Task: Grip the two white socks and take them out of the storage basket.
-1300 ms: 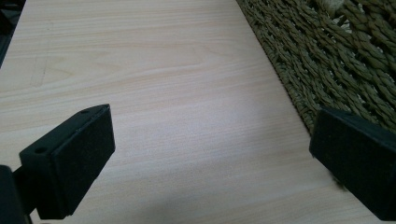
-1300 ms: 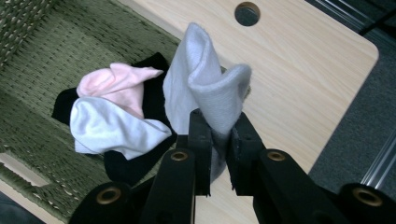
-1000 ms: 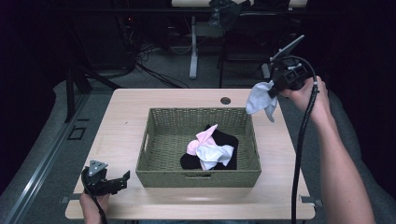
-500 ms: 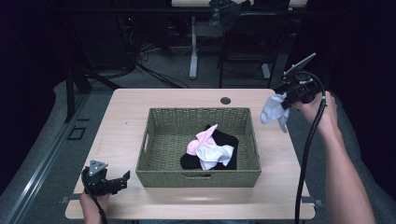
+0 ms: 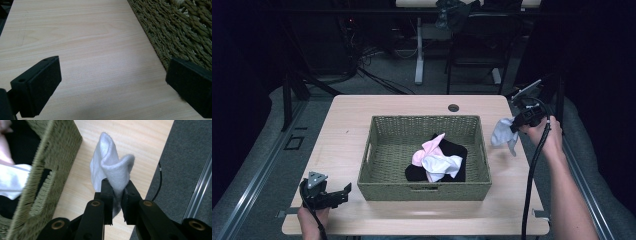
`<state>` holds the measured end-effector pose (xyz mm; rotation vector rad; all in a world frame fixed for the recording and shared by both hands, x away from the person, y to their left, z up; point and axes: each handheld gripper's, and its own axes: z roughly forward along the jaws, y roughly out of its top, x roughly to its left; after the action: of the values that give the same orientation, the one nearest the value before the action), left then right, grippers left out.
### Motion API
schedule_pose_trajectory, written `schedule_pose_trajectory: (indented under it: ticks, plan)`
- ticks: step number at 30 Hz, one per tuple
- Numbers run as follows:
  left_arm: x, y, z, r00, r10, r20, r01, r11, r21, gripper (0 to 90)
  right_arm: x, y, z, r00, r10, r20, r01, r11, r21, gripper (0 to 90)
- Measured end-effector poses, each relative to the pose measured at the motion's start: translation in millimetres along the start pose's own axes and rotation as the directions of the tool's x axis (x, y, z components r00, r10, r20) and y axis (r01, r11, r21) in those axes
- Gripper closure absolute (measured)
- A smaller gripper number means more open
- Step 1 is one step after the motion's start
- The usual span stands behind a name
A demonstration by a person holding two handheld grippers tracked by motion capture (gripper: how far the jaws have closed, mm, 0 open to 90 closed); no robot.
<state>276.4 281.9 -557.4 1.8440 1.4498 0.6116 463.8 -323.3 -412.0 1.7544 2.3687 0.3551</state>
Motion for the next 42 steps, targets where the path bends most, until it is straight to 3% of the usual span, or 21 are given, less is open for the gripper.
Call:
schedule_pose_trajectory:
  ticks: [10, 13, 17, 18, 19, 21, 24, 26, 28, 30, 33, 35, 36, 38, 41, 42]
  plan:
    - [0.2, -0.2, 0.2, 1.0000, -0.001, 0.004, 0.001, 1.0000, -0.003, 0.3, -2.4, -10.4, 52.0, 0.9995, 0.033, 0.000, -0.033, 0.998, 0.047, 81.2]
    - [0.2, -0.1, 0.2, 1.0000, -0.001, 0.005, 0.001, 1.0000, -0.003, 0.3, -5.1, -12.9, 66.0, 0.9993, 0.031, -0.019, -0.029, 0.996, 0.088, 81.0]
    - [-0.1, 0.0, 0.2, 1.0000, 0.000, 0.002, 0.000, 1.0000, -0.001, 0.3, -4.6, -17.3, 83.8, 0.9987, 0.045, -0.025, -0.043, 0.995, 0.091, 80.6]
    - [-0.2, -0.3, 0.6, 1.0000, -0.001, 0.001, 0.001, 1.0000, -0.006, 0.3, -5.3, -17.5, 87.2, 0.9990, 0.034, -0.027, -0.031, 0.993, 0.113, 80.3]
    - [0.0, 0.0, -0.1, 1.0000, 0.000, 0.003, 0.000, 1.0000, 0.001, 0.3, -4.0, -19.3, 93.7, 0.9984, 0.051, -0.023, -0.049, 0.994, 0.099, 80.1]
    - [0.1, -0.2, 0.1, 1.0000, -0.002, 0.003, 0.002, 1.0000, -0.004, 0.3, -4.3, -20.8, 100.4, 0.9982, 0.058, -0.017, -0.056, 0.992, 0.110, 78.3]
    - [0.3, -0.3, 0.2, 1.0000, -0.003, 0.003, 0.003, 1.0000, -0.004, 0.3, -5.4, -22.0, 104.4, 0.9982, 0.056, -0.024, -0.053, 0.991, 0.123, 68.8]
    - [0.3, -0.3, 0.3, 1.0000, -0.002, 0.003, 0.002, 1.0000, -0.003, 0.3, -6.9, -21.1, 99.8, 0.9989, 0.036, -0.031, -0.032, 0.990, 0.136, 62.4]
    - [0.1, -0.2, 0.5, 1.0000, -0.001, 0.003, 0.001, 1.0000, -0.005, 0.3, -5.5, -20.7, 92.1, 0.9985, 0.045, -0.033, -0.041, 0.994, 0.106, 54.7]
    - [-0.5, -0.2, 0.7, 1.0000, -0.001, 0.001, 0.001, 1.0000, -0.008, 0.3, -5.5, -17.6, 77.2, 0.9992, 0.016, -0.038, -0.012, 0.994, 0.107, 45.1]
    - [-0.6, -0.1, 0.7, 1.0000, -0.001, 0.001, 0.001, 1.0000, -0.007, 0.3, -0.9, -15.3, 58.5, 0.9992, 0.020, -0.036, -0.017, 0.998, 0.058, 34.7]
    - [-0.6, -0.1, 0.6, 1.0000, -0.001, 0.001, 0.001, 1.0000, -0.008, 0.3, 1.2, -12.4, 45.2, 0.9993, -0.014, -0.034, 0.016, 0.998, 0.064, 30.4]
    - [-0.5, -0.2, 0.5, 1.0000, -0.001, 0.001, 0.001, 1.0000, -0.008, 0.3, 4.2, -12.2, 39.9, 0.9994, -0.007, -0.034, 0.008, 0.999, 0.035, 27.6]
    - [-0.3, -0.2, 0.6, 1.0000, -0.002, 0.001, 0.002, 1.0000, -0.007, 0.3, 8.7, -9.1, 24.0, 0.9983, -0.043, -0.040, 0.045, 0.998, 0.034, 23.7]
    - [0.2, -0.2, 0.2, 1.0000, -0.003, 0.002, 0.003, 1.0000, -0.005, 0.3, 18.4, -7.0, 7.9, 0.9975, -0.061, -0.035, 0.061, 0.998, -0.004, 17.8]
    - [0.3, -0.2, 0.3, 1.0000, -0.003, 0.002, 0.003, 1.0000, -0.004, 0.3, 21.6, -4.7, 0.6, 0.9954, -0.089, -0.036, 0.090, 0.996, 0.011, 15.8]
